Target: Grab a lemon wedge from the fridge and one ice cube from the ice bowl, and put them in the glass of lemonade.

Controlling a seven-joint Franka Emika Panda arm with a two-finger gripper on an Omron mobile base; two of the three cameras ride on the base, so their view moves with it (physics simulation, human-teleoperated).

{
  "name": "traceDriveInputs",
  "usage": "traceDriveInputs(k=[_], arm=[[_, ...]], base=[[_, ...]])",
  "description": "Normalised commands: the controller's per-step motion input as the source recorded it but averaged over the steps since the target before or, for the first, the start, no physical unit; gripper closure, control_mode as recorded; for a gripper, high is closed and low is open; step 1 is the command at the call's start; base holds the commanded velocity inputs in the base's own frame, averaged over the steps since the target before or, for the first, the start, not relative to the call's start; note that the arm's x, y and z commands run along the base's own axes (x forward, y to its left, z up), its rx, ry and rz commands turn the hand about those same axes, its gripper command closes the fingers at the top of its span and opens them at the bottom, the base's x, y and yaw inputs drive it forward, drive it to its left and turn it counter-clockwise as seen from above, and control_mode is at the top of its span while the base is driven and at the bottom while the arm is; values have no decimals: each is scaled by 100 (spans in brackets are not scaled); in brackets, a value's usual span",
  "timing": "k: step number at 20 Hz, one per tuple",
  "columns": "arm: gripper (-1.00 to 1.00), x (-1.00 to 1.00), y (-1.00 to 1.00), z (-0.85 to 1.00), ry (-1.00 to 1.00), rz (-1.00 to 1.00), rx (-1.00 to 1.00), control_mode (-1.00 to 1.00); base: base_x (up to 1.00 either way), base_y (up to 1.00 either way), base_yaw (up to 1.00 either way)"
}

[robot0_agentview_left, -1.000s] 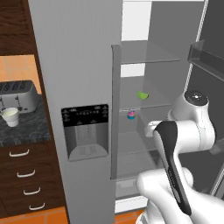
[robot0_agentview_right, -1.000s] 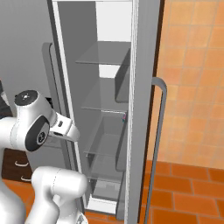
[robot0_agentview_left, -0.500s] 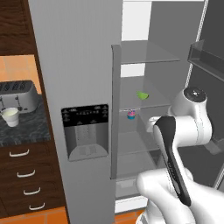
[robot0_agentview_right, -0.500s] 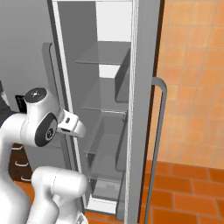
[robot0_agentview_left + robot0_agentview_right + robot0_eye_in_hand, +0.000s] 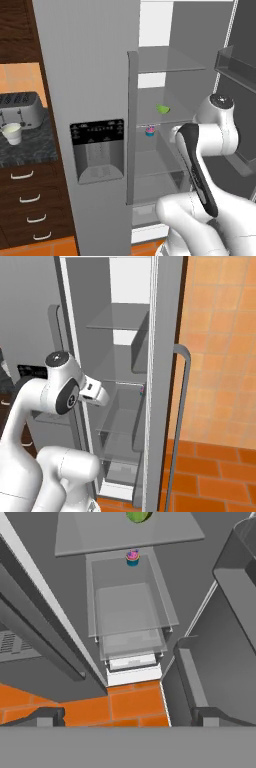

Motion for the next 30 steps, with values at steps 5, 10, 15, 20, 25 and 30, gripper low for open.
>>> traceDriveInputs(k=[5,10,15,20,25,30], arm=[[-100,60,-8,-12,0,0,0,-100],[-100,39,-17,-14,0,0,0,-100],[-100,41,-12,-11,0,0,0,-100],[-100,41,-10,-5,0,0,0,-100],[-100,37,-10,0,0,0,0,-100],[-100,34,-12,0,0,0,0,-100]], base=[[0,0,0],[0,0,0],[0,0,0],[0,0,0],[0,0,0],[0,0,0]])
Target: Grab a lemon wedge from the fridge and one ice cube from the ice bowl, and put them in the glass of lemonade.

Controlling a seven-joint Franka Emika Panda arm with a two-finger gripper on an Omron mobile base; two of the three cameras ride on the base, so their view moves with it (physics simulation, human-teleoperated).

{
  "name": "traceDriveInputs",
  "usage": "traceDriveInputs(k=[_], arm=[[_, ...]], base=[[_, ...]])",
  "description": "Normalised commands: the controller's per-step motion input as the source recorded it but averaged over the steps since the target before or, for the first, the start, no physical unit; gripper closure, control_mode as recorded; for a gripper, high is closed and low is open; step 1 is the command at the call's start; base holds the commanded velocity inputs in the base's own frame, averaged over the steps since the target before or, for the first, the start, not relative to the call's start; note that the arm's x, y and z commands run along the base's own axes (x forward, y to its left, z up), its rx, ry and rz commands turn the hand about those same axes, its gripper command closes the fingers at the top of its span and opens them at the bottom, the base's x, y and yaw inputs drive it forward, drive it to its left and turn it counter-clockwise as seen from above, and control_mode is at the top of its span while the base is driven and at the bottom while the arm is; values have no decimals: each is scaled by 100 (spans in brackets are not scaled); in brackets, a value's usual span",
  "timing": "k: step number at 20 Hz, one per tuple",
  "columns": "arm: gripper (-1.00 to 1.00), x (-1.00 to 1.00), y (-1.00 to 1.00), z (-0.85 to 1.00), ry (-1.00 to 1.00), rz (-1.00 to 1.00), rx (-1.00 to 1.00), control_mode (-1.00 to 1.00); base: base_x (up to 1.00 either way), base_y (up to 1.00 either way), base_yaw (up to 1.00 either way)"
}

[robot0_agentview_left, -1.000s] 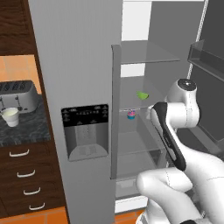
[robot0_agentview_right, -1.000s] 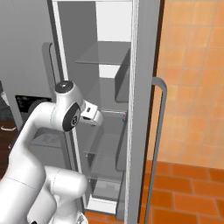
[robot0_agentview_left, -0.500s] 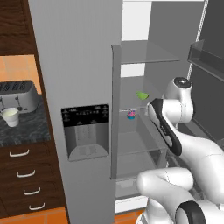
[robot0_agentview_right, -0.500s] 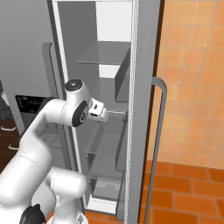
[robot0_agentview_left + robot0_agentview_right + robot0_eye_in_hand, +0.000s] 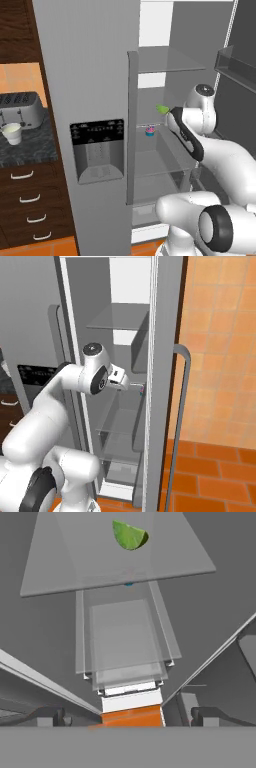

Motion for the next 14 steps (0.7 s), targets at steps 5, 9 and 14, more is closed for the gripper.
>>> traceDriveInputs(k=[5,9,14], arm=[[-100,29,-11,0,0,1,0,-100],[-100,31,-14,-2,0,4,0,-100],[-100,27,-9,-9,0,5,-3,-100]], base=[[0,0,0],[0,0,0],[0,0,0]])
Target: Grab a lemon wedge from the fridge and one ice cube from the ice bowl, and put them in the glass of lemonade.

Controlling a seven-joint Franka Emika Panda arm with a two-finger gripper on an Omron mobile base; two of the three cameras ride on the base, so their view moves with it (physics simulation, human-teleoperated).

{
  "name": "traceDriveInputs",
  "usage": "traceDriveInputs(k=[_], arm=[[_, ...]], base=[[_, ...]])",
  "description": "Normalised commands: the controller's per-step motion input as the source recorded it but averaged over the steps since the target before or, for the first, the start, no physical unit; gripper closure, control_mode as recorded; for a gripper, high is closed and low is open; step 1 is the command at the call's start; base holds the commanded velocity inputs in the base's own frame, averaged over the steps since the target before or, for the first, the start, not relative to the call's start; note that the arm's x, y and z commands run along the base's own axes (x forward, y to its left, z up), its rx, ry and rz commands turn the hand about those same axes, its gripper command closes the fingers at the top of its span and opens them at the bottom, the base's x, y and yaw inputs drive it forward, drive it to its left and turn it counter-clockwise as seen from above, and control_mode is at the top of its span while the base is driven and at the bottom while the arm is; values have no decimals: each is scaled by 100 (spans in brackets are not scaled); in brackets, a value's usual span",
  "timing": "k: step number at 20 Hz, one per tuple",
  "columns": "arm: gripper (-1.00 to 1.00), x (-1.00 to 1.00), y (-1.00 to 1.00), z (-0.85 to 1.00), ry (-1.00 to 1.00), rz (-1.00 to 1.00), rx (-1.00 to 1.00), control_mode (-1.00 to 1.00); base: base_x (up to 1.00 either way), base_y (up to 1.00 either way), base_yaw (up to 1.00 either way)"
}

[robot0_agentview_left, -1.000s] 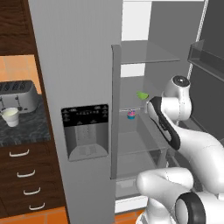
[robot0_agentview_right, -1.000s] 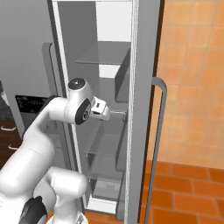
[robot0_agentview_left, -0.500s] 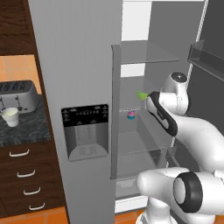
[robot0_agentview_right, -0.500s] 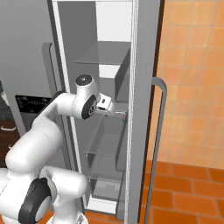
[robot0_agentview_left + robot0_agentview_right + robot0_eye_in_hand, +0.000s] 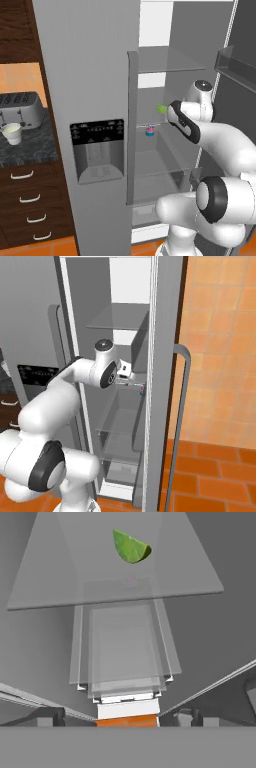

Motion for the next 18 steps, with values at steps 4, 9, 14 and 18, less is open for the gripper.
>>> traceDriveInputs(k=[4,9,14,18], arm=[[-100,25,-7,-14,0,5,-5,-100],[-100,29,-3,-3,0,6,-2,-100],[-100,27,-6,-3,0,10,0,-100],[-100,28,-7,-7,0,9,-1,-100]], base=[[0,0,0],[0,0,0],[0,0,0],[0,0,0]])
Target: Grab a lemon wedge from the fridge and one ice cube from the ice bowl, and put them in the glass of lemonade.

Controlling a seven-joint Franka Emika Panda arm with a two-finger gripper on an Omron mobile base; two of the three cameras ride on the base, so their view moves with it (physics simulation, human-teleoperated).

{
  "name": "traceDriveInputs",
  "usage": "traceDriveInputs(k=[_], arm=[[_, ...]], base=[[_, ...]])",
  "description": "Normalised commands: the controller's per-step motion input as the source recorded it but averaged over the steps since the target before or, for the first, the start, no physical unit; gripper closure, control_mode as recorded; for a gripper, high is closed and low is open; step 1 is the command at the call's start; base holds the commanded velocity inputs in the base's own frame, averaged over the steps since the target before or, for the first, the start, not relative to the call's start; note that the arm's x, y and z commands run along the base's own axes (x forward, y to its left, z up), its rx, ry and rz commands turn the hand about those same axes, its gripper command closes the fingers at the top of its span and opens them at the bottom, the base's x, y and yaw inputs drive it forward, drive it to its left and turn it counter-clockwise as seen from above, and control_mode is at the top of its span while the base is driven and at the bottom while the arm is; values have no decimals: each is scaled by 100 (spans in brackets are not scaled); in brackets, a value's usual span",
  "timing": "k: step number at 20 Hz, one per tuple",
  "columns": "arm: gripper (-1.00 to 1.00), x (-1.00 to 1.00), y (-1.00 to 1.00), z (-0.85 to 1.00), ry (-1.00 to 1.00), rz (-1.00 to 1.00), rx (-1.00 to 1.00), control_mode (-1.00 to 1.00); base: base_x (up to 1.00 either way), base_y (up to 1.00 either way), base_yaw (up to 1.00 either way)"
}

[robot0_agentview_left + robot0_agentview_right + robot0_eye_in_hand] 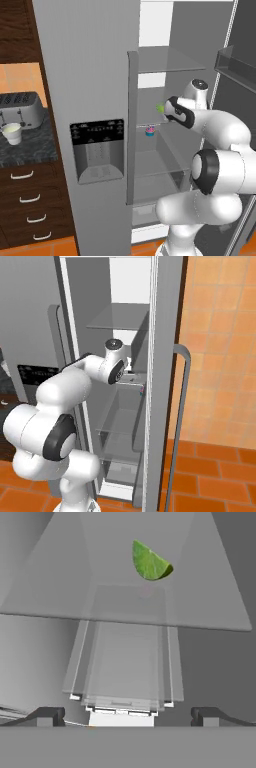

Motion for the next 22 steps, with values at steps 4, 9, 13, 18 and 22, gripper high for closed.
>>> traceDriveInputs(k=[4,9,13,18,22], arm=[[-100,31,-4,-4,0,7,-3,-100],[-100,26,-2,-5,0,6,-4,-100],[-100,18,-5,-4,0,5,-3,-100],[-100,22,-6,-1,0,6,-1,-100],[-100,33,-1,-9,0,6,0,-100]], base=[[0,0,0],[0,0,0],[0,0,0],[0,0,0],[0,0,0]])
